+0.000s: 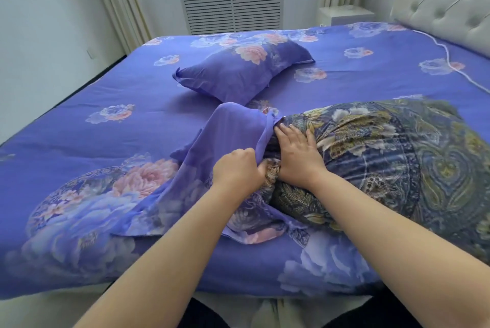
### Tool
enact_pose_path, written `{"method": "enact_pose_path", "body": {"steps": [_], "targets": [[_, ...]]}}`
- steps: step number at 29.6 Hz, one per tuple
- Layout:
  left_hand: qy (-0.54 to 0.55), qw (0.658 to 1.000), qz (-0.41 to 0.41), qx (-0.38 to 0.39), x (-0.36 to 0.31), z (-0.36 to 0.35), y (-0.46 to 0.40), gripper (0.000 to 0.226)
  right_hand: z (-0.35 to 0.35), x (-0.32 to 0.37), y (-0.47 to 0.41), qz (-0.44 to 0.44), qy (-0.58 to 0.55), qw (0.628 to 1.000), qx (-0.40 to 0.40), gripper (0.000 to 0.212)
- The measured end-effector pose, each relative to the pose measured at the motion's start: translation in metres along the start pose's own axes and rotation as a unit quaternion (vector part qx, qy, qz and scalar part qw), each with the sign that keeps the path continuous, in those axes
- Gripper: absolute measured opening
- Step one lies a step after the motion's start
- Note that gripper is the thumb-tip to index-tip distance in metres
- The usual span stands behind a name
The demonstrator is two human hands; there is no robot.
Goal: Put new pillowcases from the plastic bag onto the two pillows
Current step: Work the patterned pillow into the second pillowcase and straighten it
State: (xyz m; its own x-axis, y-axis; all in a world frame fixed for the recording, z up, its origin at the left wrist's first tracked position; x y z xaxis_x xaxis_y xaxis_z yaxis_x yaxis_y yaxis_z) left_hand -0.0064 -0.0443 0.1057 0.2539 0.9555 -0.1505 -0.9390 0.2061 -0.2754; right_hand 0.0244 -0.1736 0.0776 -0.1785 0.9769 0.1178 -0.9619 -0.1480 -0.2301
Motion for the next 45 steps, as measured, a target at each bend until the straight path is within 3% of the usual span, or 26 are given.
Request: {"method": "enact_pose_path", "body": {"steps": [2, 5, 7, 11, 14, 15, 16, 18, 19, 20, 21, 22, 24, 25, 26, 28, 30, 32, 34, 35, 36, 38, 40, 41, 44, 45], "targets": [[0.056, 0.998, 0.033, -0.008, 0.009, 0.009, -0.006, 0.027, 0.010, 0.008, 0.014, 0.067, -0.039, 0.996, -0.046, 0.072], [0.216, 0.973, 0.085, 0.018, 0.020, 0.007, -0.009, 0.038, 0.016, 0.008, 0.032, 0.119, -0.050, 0.989, -0.074, 0.060], [0.394, 0.907, 0.148, 0.024, 0.026, 0.002, -0.003, 0.037, 0.014, 0.007, 0.033, 0.123, -0.017, 0.990, -0.073, 0.055], [0.645, 0.714, 0.256, 0.091, -0.013, -0.029, 0.016, 0.028, 0.014, -0.003, 0.003, 0.039, 0.021, 0.996, -0.076, 0.033], [0.696, 0.649, 0.287, 0.113, -0.048, -0.046, 0.037, 0.033, 0.000, -0.020, -0.024, -0.056, 0.031, 0.998, -0.001, 0.034], [0.677, 0.673, 0.281, 0.103, -0.045, -0.046, 0.041, 0.037, -0.003, -0.023, -0.028, -0.067, 0.024, 0.997, 0.011, 0.034], [0.633, 0.727, 0.250, 0.090, -0.037, -0.043, 0.043, 0.038, -0.005, -0.025, -0.031, -0.073, 0.012, 0.997, 0.015, 0.034], [0.440, 0.882, 0.143, 0.091, -0.020, -0.037, 0.042, 0.034, -0.005, -0.027, -0.034, -0.077, -0.014, 0.997, 0.005, 0.033], [0.334, 0.931, 0.111, 0.098, -0.015, -0.036, 0.043, 0.031, -0.006, -0.028, -0.034, -0.080, -0.022, 0.997, 0.006, 0.033], [0.279, 0.948, 0.105, 0.110, -0.012, -0.037, 0.046, 0.028, -0.008, -0.028, -0.034, -0.086, -0.029, 0.996, 0.010, 0.033], [0.324, 0.930, 0.114, 0.131, -0.014, -0.038, 0.051, 0.024, -0.009, -0.027, -0.034, -0.094, -0.037, 0.995, 0.011, 0.033], [0.442, 0.873, 0.133, 0.158, -0.026, -0.042, 0.056, 0.021, -0.011, -0.026, -0.035, -0.103, -0.041, 0.994, 0.010, 0.032], [0.657, 0.706, 0.175, 0.200, -0.059, -0.053, 0.062, 0.015, -0.014, -0.023, -0.033, -0.109, -0.028, 0.994, 0.019, 0.033], [0.707, 0.657, 0.178, 0.192, -0.067, -0.055, 0.059, 0.015, -0.015, -0.021, -0.033, -0.096, -0.024, 0.995, 0.027, 0.035], [0.736, 0.626, 0.180, 0.184, -0.069, -0.057, 0.057, 0.015, -0.015, -0.021, -0.033, -0.076, -0.034, 0.996, 0.041, 0.038], [0.752, 0.617, 0.169, 0.161, -0.059, -0.057, 0.052, 0.013, -0.013, -0.022, -0.030, -0.024, -0.135, 0.984, 0.112, 0.041], [0.734, 0.653, 0.125, 0.142, -0.042, -0.052, 0.044, 0.030, -0.008, -0.025, -0.017, 0.003, -0.357, 0.904, 0.233, 0.045], [0.614, 0.775, 0.016, 0.149, -0.036, -0.043, 0.042, 0.054, 0.002, -0.034, -0.010, -0.029, -0.596, 0.764, 0.247, 0.040], [0.391, 0.898, -0.115, 0.168, -0.045, -0.043, 0.044, 0.065, 0.005, -0.041, -0.007, -0.093, -0.658, 0.721, 0.196, 0.030], [0.264, 0.937, -0.171, 0.153, -0.051, -0.042, 0.046, 0.067, 0.005, -0.038, -0.006, -0.107, -0.612, 0.763, 0.177, 0.034], [0.167, 0.954, -0.214, 0.124, -0.057, -0.040, 0.047, 0.066, 0.006, -0.031, -0.006, -0.098, -0.512, 0.838, 0.160, 0.043], [0.091, 0.960, -0.259, 0.048, -0.070, -0.030, 0.052, 0.058, 0.009, -0.019, -0.009, -0.071, -0.265, 0.958, 0.085, 0.043], [0.106, 0.965, -0.233, -0.048, -0.063, -0.016, 0.050, 0.052, 0.018, -0.031, -0.014, -0.121, -0.300, 0.946, -0.035, 0.036], [0.107, 0.971, -0.195, -0.085, -0.050, -0.012, 0.049, 0.054, 0.023, -0.047, -0.013, -0.180, -0.421, 0.885, -0.084, 0.030], [0.068, 0.990, -0.093, -0.079, 0.002, -0.020, 0.045, 0.071, 0.006, -0.086, -0.005, -0.356, -0.714, 0.596, -0.088, 0.021], [0.073, 0.994, -0.069, -0.047, 0.019, -0.028, 0.044, 0.078, -0.002, -0.086, -0.005, -0.381, -0.738, 0.555, -0.046, 0.023]]}}
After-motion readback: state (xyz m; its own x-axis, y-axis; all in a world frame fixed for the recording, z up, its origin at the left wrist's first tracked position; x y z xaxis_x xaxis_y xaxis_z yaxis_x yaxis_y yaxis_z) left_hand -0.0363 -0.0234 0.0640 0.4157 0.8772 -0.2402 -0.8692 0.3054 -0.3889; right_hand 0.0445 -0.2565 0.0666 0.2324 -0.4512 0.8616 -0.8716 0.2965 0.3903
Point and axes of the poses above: each hand's wrist, its own y-axis away from the middle knuckle, its own z-axis out of the back of the hand, x = y × z, the point moved 8 cm from there along -y, towards the middle knuckle, and after that the axes turned 5 degrees about -z, right-handed, at the moved point
